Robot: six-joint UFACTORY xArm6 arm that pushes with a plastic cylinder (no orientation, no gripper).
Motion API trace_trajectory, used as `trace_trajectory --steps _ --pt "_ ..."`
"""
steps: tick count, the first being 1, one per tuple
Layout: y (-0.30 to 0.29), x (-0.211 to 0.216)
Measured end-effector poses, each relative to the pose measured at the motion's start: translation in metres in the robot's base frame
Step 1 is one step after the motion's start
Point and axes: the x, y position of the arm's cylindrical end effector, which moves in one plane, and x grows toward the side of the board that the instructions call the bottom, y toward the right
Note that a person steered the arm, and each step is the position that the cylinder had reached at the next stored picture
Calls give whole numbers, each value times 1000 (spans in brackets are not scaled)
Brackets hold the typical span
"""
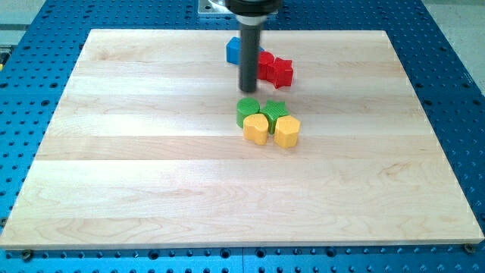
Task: Separate the red blocks and blue blocks
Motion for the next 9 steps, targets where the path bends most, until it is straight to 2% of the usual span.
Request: trace_trajectory --steps 1,4,6,7,9 --pt "-16 -20" --pt "85 -29" --pt "55 -96" --pt "101 -116" --pt "109 -29"
